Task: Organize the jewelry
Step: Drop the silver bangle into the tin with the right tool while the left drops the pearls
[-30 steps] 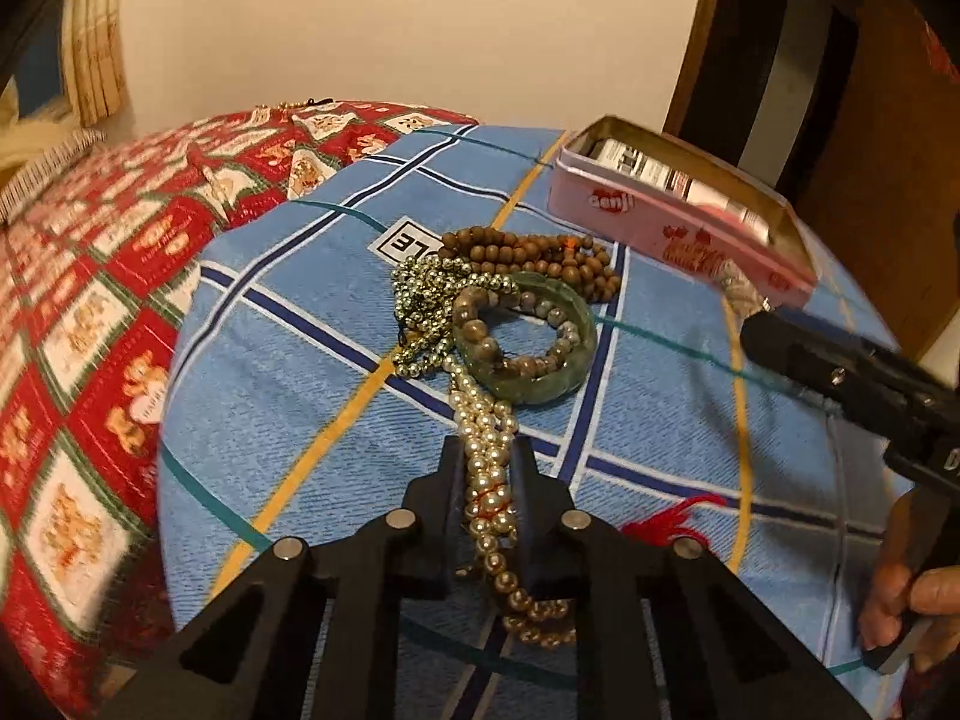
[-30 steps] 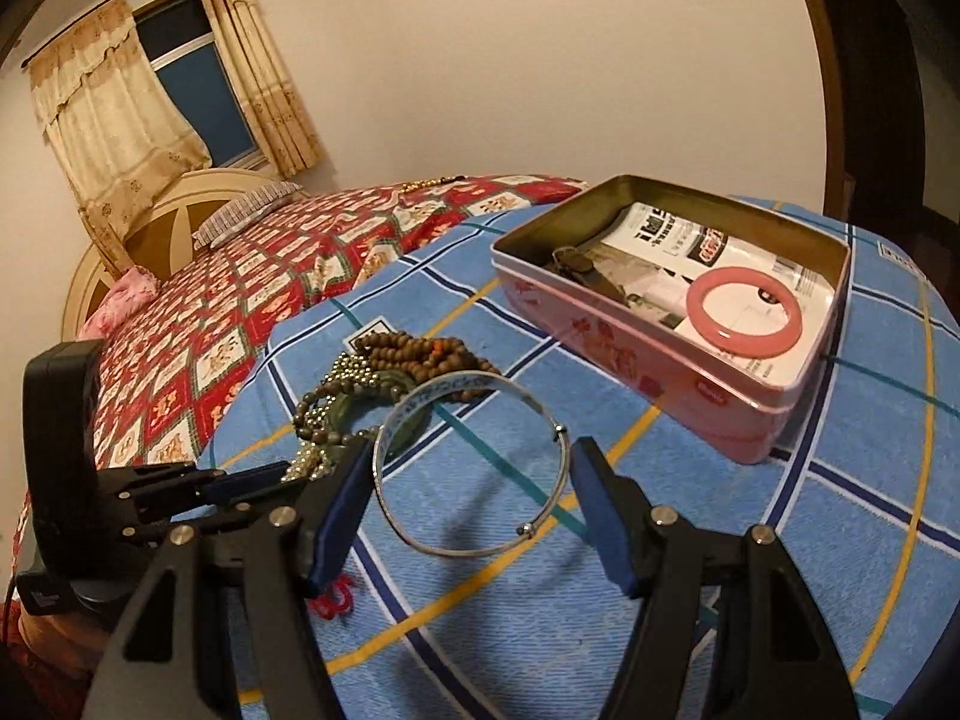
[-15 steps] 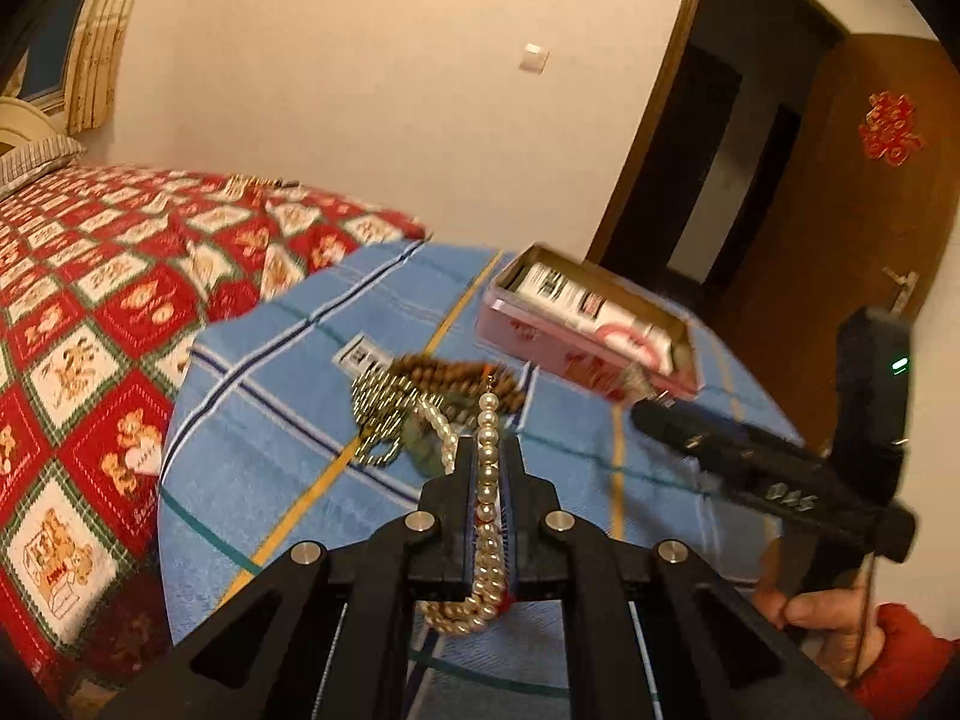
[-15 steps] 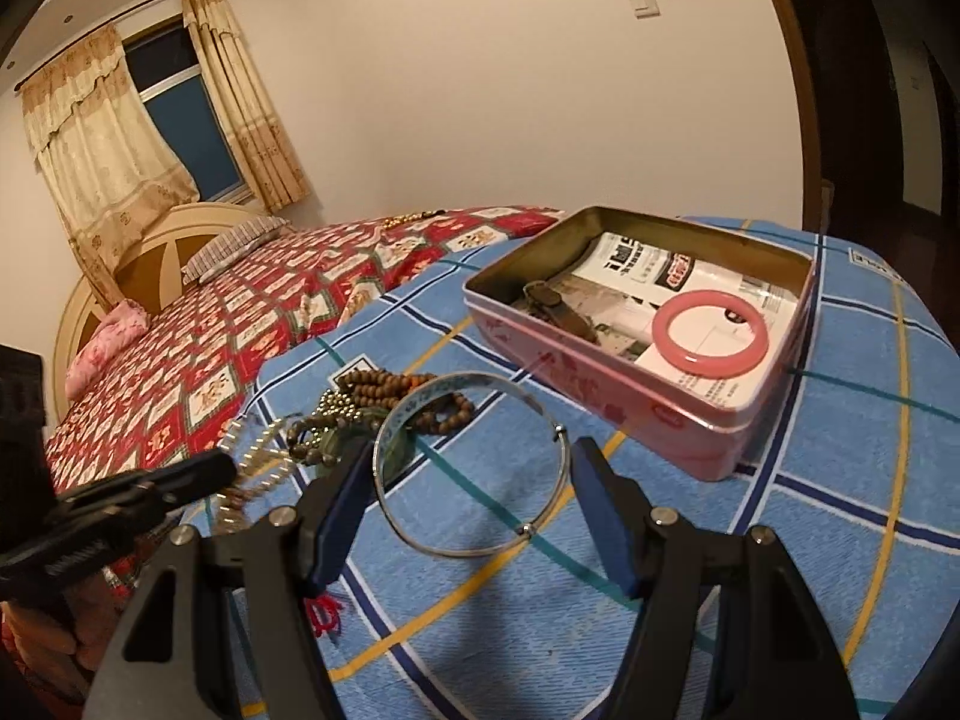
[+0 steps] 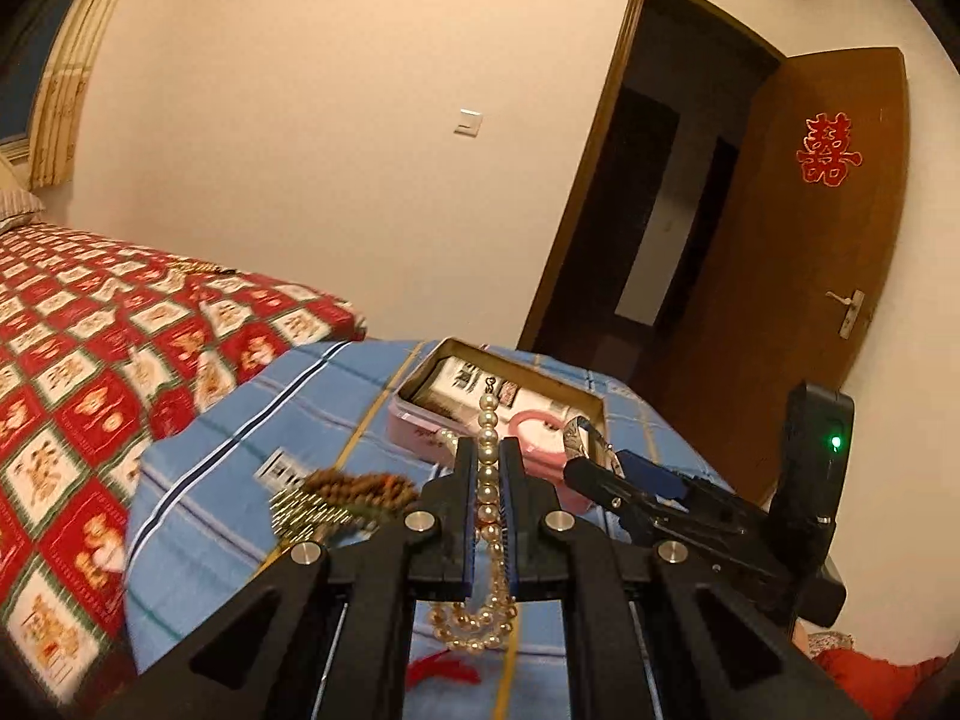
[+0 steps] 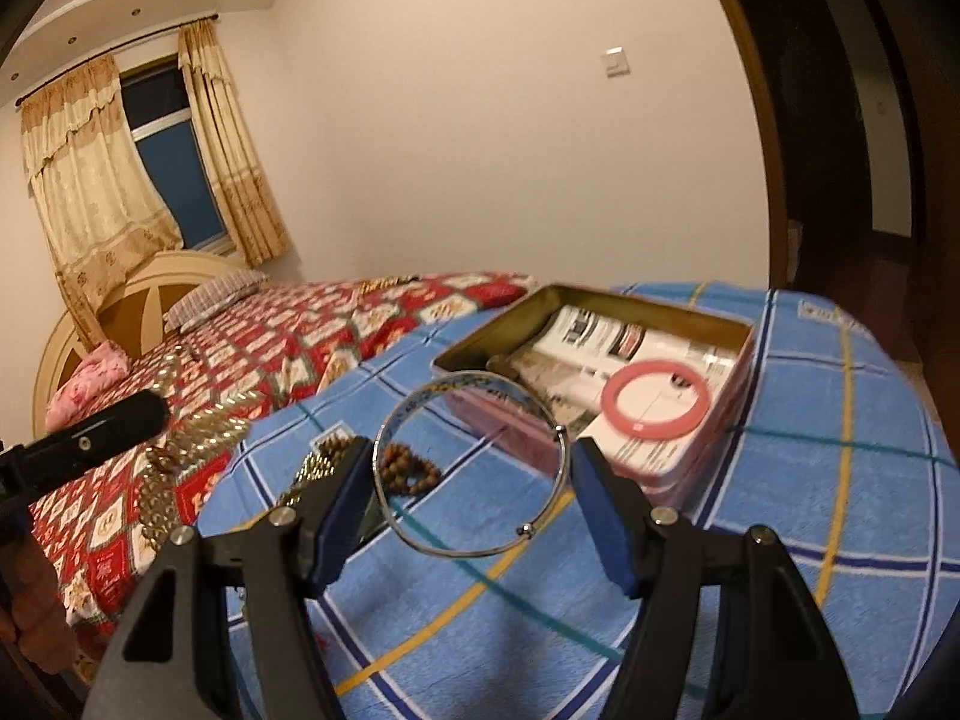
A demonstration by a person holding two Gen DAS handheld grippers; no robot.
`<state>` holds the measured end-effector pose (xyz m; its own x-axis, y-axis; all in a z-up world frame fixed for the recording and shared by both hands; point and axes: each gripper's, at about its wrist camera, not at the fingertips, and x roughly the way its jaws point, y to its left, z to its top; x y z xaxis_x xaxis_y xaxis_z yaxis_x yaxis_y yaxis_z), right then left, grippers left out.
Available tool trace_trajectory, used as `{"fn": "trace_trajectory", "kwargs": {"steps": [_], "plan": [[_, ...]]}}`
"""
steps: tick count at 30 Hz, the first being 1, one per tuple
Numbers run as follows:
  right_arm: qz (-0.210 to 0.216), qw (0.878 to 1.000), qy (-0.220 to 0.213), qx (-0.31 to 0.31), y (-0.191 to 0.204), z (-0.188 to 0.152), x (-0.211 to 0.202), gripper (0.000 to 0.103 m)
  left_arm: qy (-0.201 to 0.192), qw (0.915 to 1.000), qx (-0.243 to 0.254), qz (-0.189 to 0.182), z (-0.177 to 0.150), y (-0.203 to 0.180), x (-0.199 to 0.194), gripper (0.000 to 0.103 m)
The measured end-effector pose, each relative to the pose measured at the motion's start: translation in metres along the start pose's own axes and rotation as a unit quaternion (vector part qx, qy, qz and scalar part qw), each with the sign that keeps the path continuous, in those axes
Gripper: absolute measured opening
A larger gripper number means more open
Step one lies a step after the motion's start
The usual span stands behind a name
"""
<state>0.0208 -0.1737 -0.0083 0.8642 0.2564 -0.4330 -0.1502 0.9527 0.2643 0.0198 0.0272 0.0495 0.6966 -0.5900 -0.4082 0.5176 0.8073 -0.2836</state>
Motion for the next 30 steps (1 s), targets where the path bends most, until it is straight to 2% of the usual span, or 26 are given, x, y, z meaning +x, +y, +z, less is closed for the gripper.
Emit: {"fn": "trace_trajectory", "kwargs": {"steps": [3, 7, 13, 17, 20, 24, 30], "plan": [[-0.01, 1.0, -0.009, 0.002, -0.008, 0.008, -0.002, 0.069, -0.008, 0.9999, 0.002, -0.013, 0.01, -0.008, 0.013, 0.006], [-0.044, 0.999, -0.021, 0.0, -0.027, 0.025, -0.001, 0.069, -0.022, 0.999, 0.009, -0.037, 0.031, -0.022, 0.036, 0.006], [-0.097, 0.995, -0.025, 0.001, -0.062, 0.054, 0.019, 0.069, -0.027, 0.9988, 0.01, -0.039, 0.057, -0.033, 0.087, 0.006], [-0.118, 0.993, 0.005, 0.002, -0.081, 0.058, 0.053, 0.069, -0.003, 0.9996, -0.006, -0.028, 0.06, -0.029, 0.133, 0.006], [-0.118, 0.993, 0.027, 0.0, -0.087, 0.056, 0.069, 0.069, 0.026, 0.9994, -0.017, -0.016, 0.055, -0.021, 0.167, 0.006], [-0.114, 0.992, 0.043, -0.024, -0.084, 0.055, 0.083, 0.069, 0.054, 0.9985, -0.008, 0.001, 0.048, -0.023, 0.195, 0.006], [-0.096, 0.992, 0.078, -0.02, -0.087, 0.049, 0.091, 0.069, 0.092, 0.9953, -0.016, 0.028, 0.037, -0.019, 0.221, 0.006]]}}
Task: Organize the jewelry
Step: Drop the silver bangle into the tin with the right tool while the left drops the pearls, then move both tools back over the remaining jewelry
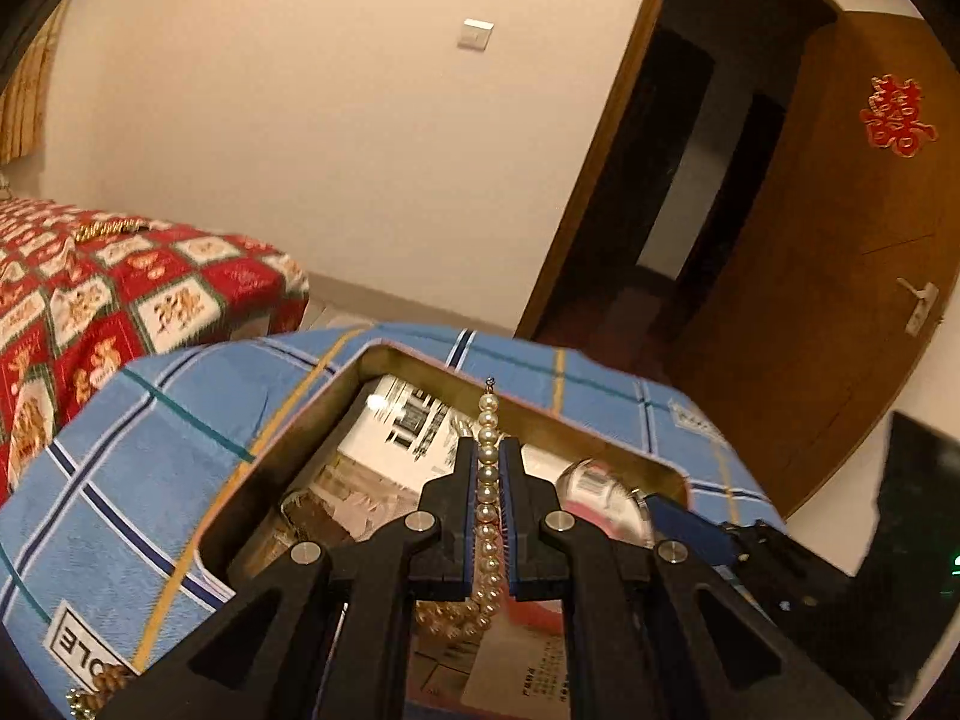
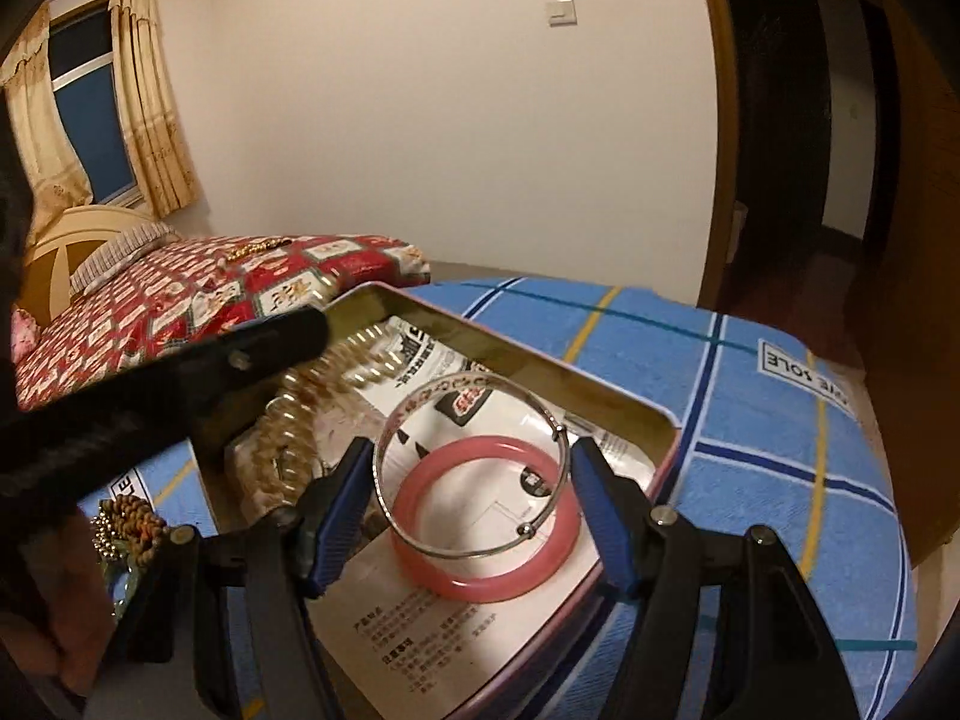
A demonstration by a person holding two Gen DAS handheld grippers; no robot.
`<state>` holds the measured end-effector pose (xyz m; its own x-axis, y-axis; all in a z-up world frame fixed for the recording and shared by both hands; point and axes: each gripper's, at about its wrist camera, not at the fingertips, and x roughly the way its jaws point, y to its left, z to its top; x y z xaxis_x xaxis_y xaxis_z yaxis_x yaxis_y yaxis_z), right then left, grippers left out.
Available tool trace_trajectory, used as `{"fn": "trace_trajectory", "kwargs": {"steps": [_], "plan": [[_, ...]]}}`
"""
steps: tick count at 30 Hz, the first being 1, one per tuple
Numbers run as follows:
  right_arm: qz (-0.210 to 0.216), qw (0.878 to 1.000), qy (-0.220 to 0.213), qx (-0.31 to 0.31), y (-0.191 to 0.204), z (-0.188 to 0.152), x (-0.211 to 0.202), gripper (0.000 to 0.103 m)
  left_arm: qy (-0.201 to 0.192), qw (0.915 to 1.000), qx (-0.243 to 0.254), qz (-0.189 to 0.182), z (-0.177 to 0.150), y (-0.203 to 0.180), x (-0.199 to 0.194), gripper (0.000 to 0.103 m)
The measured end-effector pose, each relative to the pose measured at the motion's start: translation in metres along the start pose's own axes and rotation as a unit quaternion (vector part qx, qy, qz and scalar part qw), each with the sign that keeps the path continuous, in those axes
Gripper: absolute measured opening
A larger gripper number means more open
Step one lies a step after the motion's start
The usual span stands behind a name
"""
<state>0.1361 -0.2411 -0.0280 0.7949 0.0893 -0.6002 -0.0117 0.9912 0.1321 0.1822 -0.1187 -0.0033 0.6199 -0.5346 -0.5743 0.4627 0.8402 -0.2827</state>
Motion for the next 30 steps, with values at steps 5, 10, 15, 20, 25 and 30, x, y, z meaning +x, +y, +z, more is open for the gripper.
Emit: {"fn": "trace_trajectory", "kwargs": {"steps": [5, 10, 15, 20, 25, 30], "plan": [[0.013, 1.0, 0.007, -0.001, 0.0, 0.0, 0.0, 0.07, 0.025, 0.999, -0.023, 0.029, -0.001, 0.007, 0.01, 0.015], [0.021, 1.0, -0.005, 0.003, -0.005, 0.0, -0.002, 0.081, -0.002, 0.9983, -0.041, 0.04, 0.006, 0.009, -0.013, 0.062], [-0.005, 0.999, -0.037, 0.029, -0.015, 0.002, -0.012, 0.082, -0.026, 0.9959, -0.034, 0.079, 0.004, 0.013, -0.05, 0.064], [-0.014, 0.995, -0.064, 0.074, -0.032, 0.003, -0.026, 0.082, -0.033, 0.9936, -0.027, 0.105, -0.02, 0.018, -0.08, 0.064], [-0.022, 0.994, -0.09, 0.066, -0.024, -0.001, -0.042, 0.083, -0.029, 0.994, -0.015, 0.105, -0.054, 0.006, -0.095, 0.064], [-0.03, 0.994, -0.084, 0.065, -0.014, -0.011, -0.046, 0.085, -0.018, 0.995, 0.018, 0.096, -0.075, -0.018, -0.094, 0.064]]}}
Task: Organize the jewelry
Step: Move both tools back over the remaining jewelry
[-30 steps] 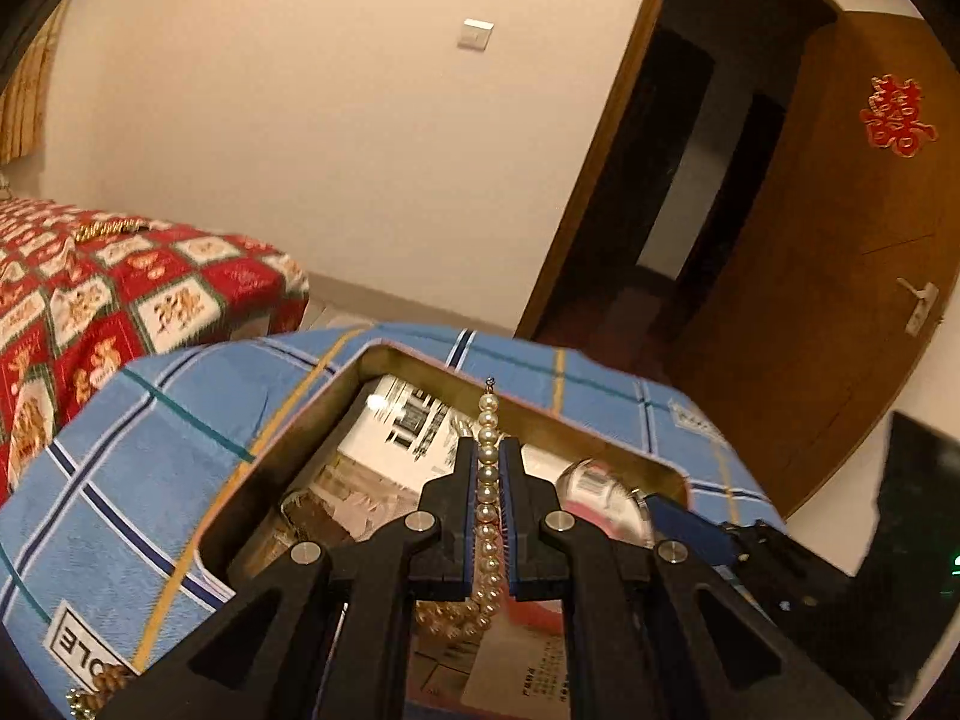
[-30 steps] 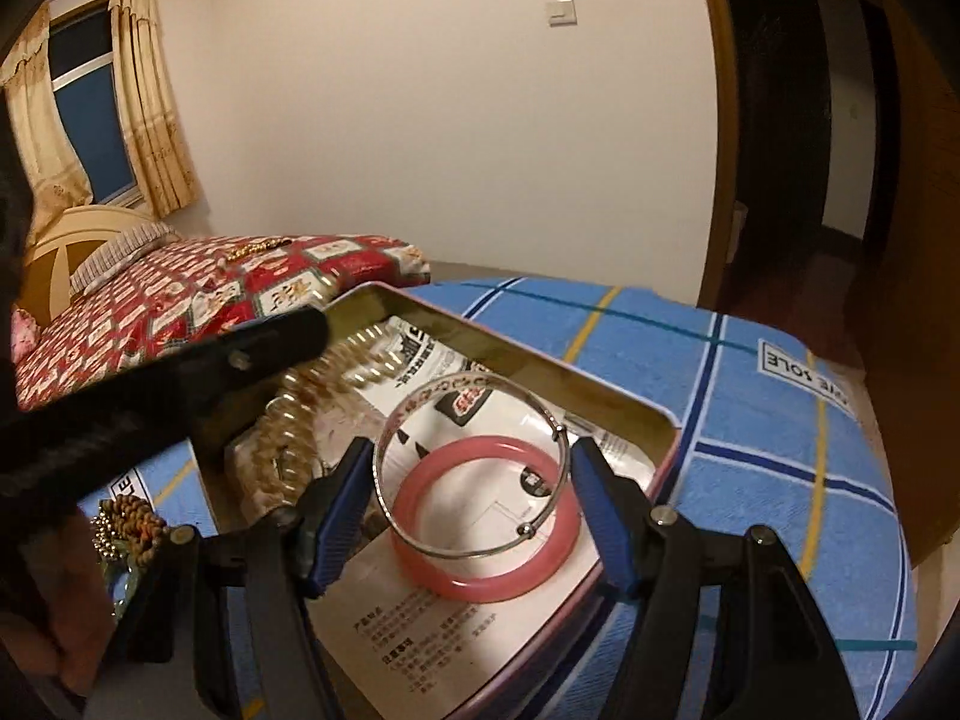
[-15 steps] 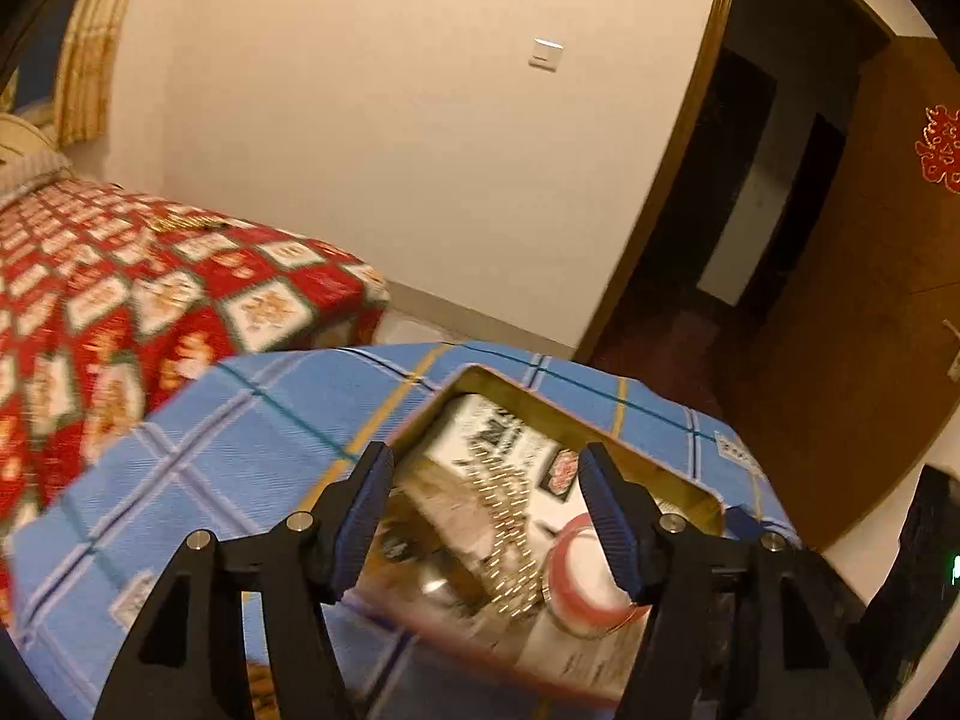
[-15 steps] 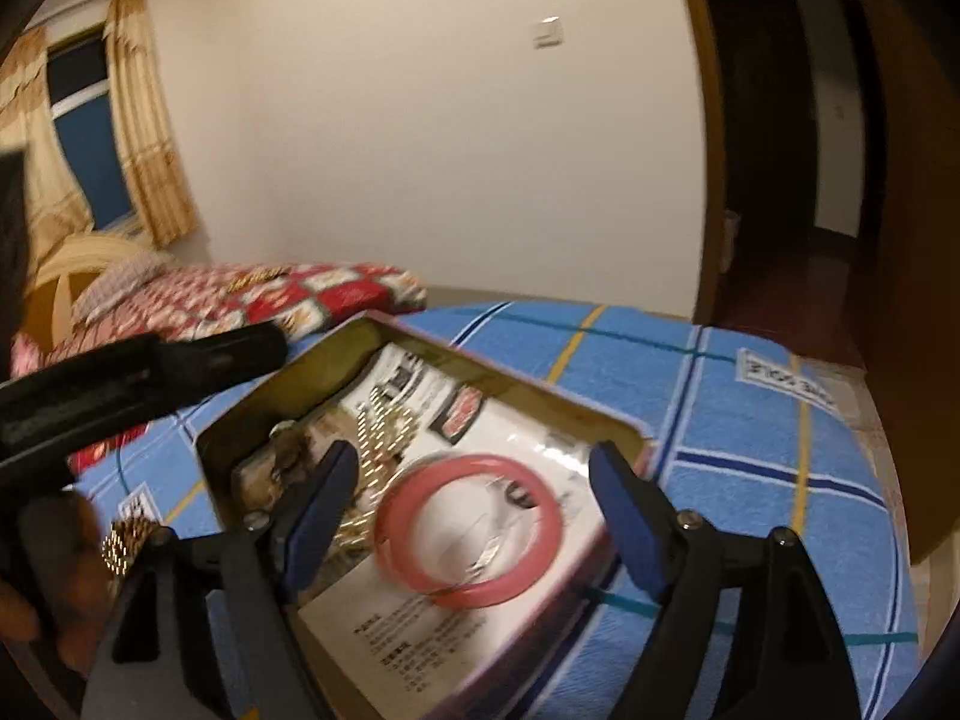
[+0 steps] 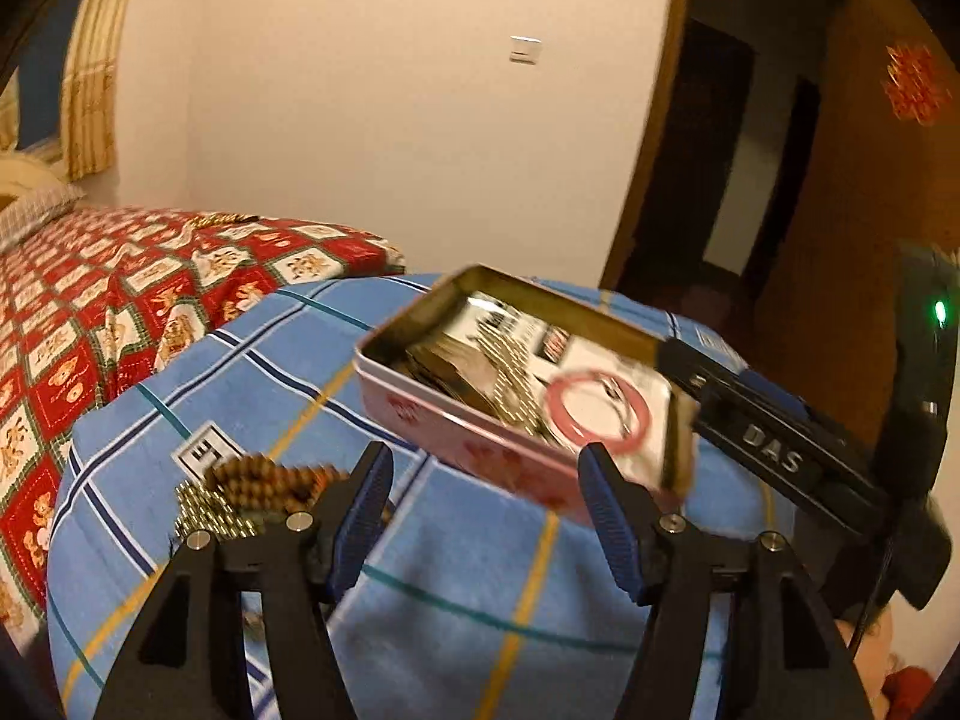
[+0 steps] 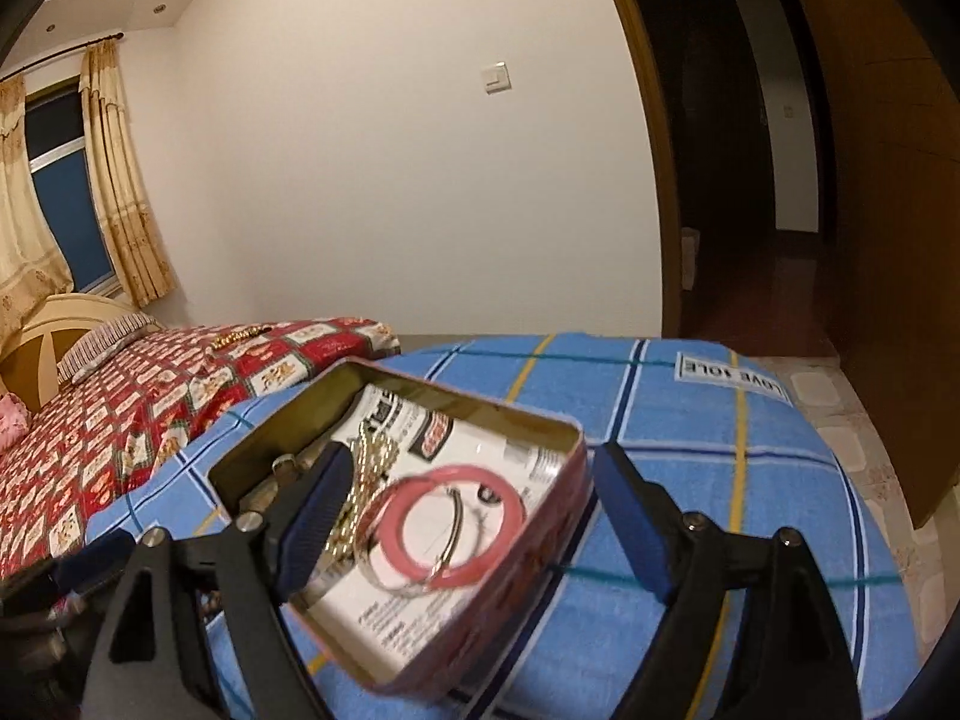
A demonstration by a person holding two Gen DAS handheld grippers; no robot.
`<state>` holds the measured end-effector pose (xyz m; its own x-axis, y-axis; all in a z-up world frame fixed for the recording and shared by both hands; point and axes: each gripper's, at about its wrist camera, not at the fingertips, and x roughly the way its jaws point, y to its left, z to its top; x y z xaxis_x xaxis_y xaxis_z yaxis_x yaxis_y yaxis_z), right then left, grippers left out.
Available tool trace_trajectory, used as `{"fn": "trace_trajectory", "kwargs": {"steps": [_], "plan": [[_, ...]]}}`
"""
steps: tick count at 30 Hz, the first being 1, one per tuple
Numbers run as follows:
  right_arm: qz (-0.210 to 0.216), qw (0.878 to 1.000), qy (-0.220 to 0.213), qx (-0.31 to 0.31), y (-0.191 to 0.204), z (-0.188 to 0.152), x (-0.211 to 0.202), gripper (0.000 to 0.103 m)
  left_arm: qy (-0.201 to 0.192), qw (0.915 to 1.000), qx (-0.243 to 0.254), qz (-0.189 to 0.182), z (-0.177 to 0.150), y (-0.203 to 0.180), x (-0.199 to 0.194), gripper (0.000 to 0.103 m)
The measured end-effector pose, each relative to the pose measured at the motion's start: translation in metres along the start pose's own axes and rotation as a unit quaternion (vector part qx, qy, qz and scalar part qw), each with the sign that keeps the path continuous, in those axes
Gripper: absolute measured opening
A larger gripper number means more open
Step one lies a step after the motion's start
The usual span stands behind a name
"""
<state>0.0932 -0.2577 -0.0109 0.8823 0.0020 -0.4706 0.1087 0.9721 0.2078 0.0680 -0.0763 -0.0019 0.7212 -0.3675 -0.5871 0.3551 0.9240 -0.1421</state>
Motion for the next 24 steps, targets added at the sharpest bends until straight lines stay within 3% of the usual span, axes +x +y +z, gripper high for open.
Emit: {"fn": "trace_trajectory", "kwargs": {"steps": [15, 21, 24], "plan": [[0.009, 1.0, 0.023, -0.018, 0.026, -0.031, -0.027, 0.085, 0.027, 0.9991, 0.01, -0.031, -0.038, 0.011, -0.029, 0.064], [0.056, 0.997, 0.05, -0.035, 0.042, -0.045, -0.036, 0.085, 0.033, 0.9983, 0.022, -0.043, -0.049, 0.042, -0.059, 0.064], [0.107, 0.99, 0.082, -0.041, 0.056, -0.056, -0.04, 0.085, 0.03, 0.9985, 0.036, -0.029, -0.057, 0.066, -0.078, 0.064]]}}
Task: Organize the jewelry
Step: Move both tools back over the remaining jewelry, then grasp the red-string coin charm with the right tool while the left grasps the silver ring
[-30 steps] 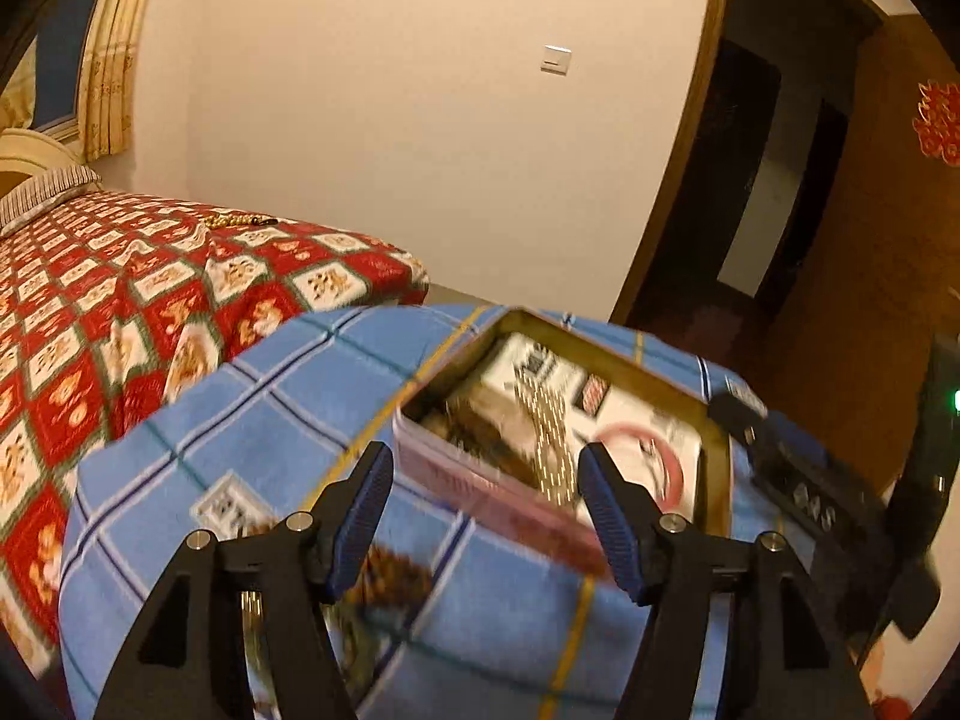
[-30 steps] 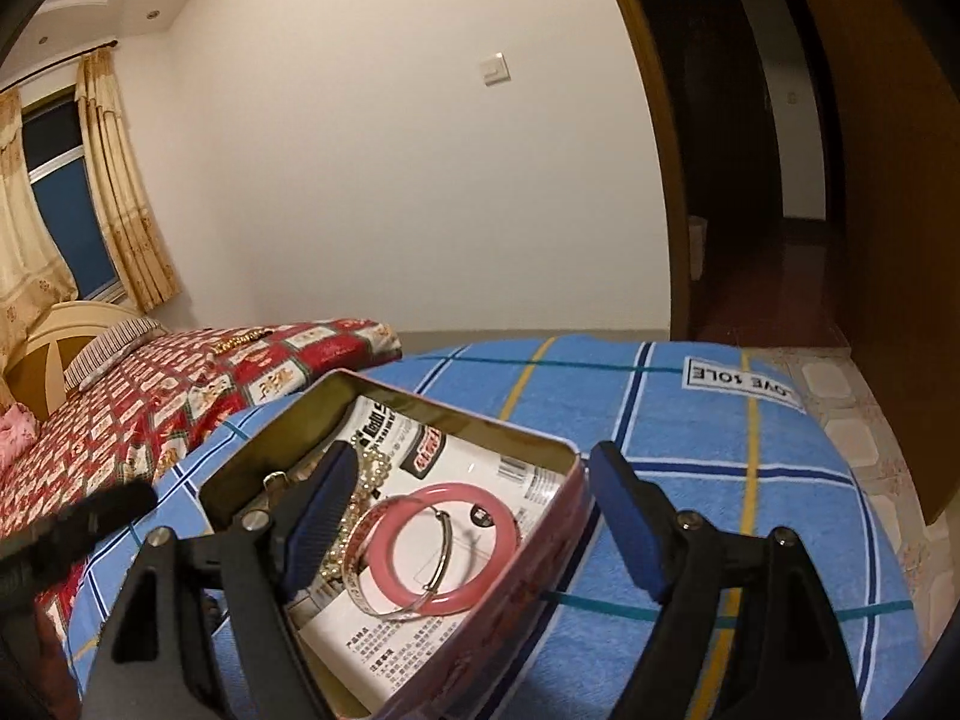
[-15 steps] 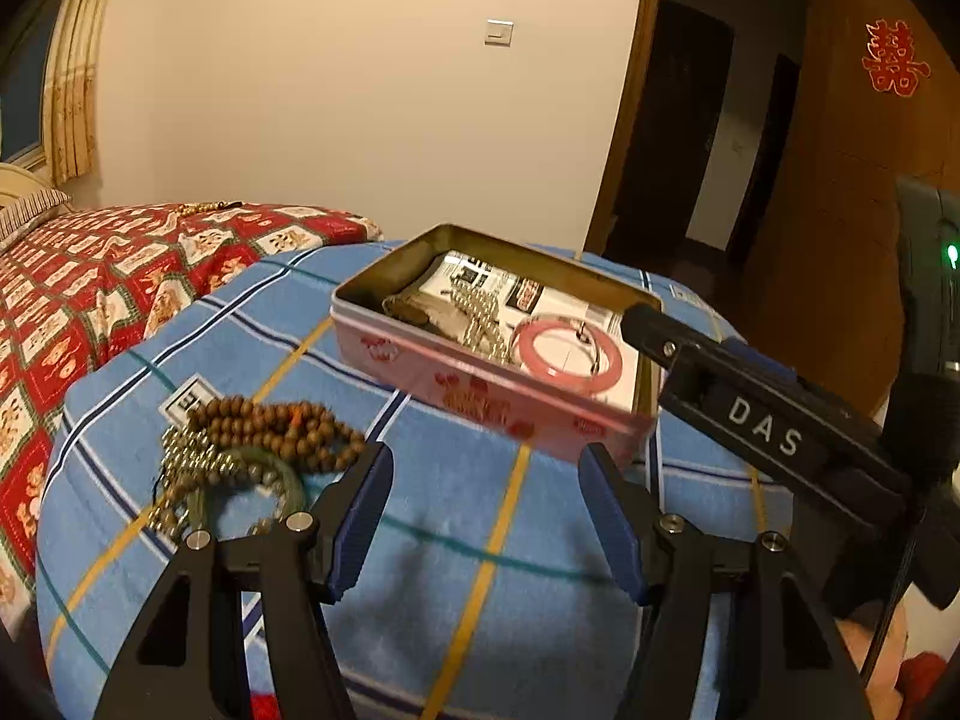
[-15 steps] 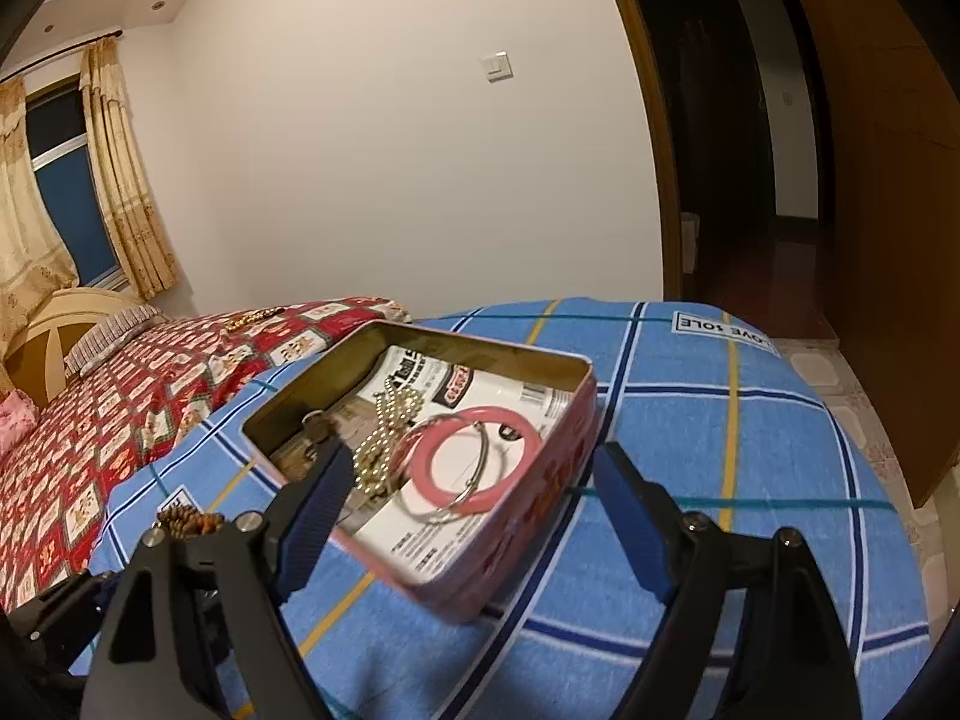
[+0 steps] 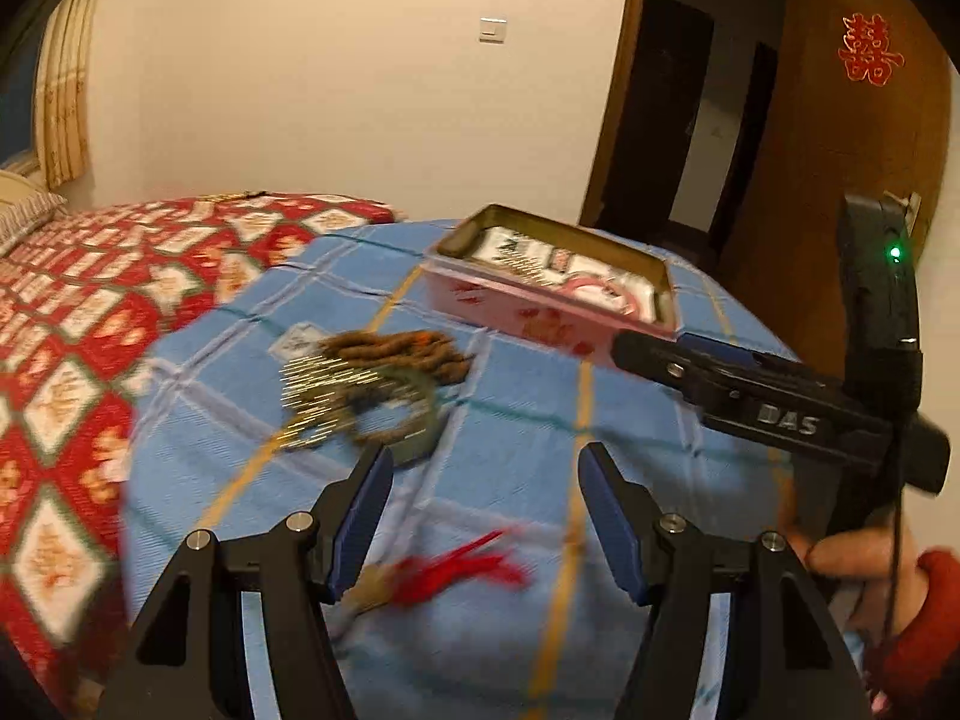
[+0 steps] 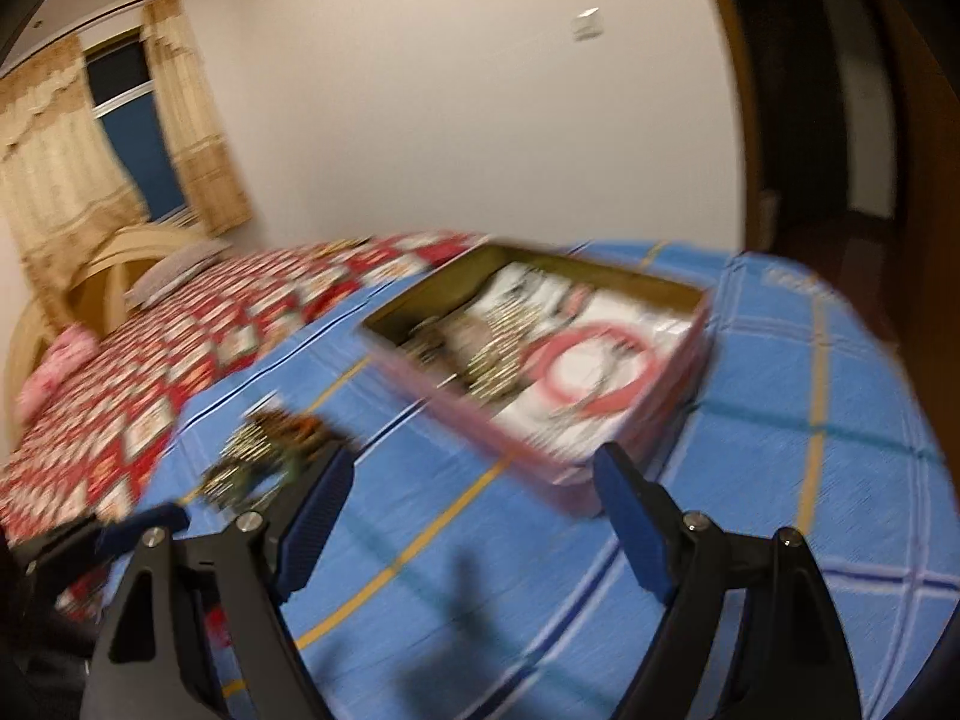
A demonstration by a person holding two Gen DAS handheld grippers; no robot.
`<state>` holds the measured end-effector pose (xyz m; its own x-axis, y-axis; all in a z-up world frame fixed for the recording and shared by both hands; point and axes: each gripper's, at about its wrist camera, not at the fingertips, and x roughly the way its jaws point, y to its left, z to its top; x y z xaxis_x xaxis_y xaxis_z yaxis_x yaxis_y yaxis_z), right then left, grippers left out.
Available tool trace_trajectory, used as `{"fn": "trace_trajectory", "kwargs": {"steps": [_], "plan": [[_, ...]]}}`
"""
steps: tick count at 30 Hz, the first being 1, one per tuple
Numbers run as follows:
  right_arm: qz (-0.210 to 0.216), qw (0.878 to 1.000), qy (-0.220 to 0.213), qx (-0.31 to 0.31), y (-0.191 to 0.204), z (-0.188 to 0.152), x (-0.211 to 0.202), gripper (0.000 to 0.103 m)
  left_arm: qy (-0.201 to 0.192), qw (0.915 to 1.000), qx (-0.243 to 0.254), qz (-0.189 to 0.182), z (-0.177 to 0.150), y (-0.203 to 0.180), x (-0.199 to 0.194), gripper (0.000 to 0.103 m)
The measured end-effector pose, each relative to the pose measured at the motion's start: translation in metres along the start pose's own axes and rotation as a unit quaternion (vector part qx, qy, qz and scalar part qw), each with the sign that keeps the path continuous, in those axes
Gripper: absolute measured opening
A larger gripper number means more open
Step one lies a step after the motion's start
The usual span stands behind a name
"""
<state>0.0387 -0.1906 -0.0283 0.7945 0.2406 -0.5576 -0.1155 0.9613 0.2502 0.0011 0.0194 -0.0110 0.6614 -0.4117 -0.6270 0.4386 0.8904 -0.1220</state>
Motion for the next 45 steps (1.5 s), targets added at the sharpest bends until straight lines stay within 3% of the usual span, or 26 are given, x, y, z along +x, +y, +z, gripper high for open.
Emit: {"fn": "trace_trajectory", "kwargs": {"steps": [8, 10, 17, 19, 20, 22, 23, 27, 32, 36, 45], "plan": [[0.11, 0.985, 0.088, -0.098, 0.066, -0.023, 0.018, 0.074, 0.014, 0.9976, -0.021, 0.065, -0.027, 0.066, -0.033, 0.065], [0.12, 0.979, 0.106, -0.124, 0.081, -0.029, 0.023, 0.069, 0.02, 0.9967, -0.036, 0.07, -0.034, 0.077, -0.034, 0.064], [0.135, 0.957, 0.157, -0.205, 0.117, -0.044, 0.04, 0.067, 0.024, 0.9953, -0.054, 0.076, -0.041, 0.088, -0.035, 0.065], [0.128, 0.946, 0.18, -0.236, 0.128, -0.051, 0.048, 0.051, 0.023, 0.9959, -0.046, 0.074, -0.041, 0.085, -0.036, 0.065], [0.121, 0.943, 0.185, -0.248, 0.132, -0.055, 0.048, 0.048, 0.024, 0.9962, -0.042, 0.072, -0.041, 0.083, -0.036, 0.065], [0.116, 0.938, 0.179, -0.272, 0.137, -0.058, 0.045, 0.016, 0.025, 0.9968, -0.035, 0.067, -0.04, 0.081, -0.035, 0.065], [0.114, 0.937, 0.176, -0.279, 0.137, -0.06, 0.043, 0.014, 0.027, 0.9971, -0.032, 0.063, -0.04, 0.08, -0.034, 0.065], [0.112, 0.942, 0.167, -0.27, 0.131, -0.056, 0.041, 0.011, 0.037, 0.9982, -0.026, 0.038, -0.04, 0.073, -0.029, 0.065], [0.123, 0.964, 0.13, -0.195, 0.107, -0.04, 0.032, 0.011, 0.048, 0.9984, -0.008, 0.028, -0.04, 0.062, -0.022, 0.065], [0.136, 0.976, 0.098, -0.141, 0.089, -0.033, 0.021, 0.011, 0.05, 0.9986, -0.007, 0.016, -0.035, 0.057, -0.016, 0.064], [0.137, 0.979, 0.084, -0.125, 0.083, -0.029, 0.018, 0.011, 0.084, 0.9958, 0.004, 0.038, -0.025, 0.046, 0.014, 0.064]]}}
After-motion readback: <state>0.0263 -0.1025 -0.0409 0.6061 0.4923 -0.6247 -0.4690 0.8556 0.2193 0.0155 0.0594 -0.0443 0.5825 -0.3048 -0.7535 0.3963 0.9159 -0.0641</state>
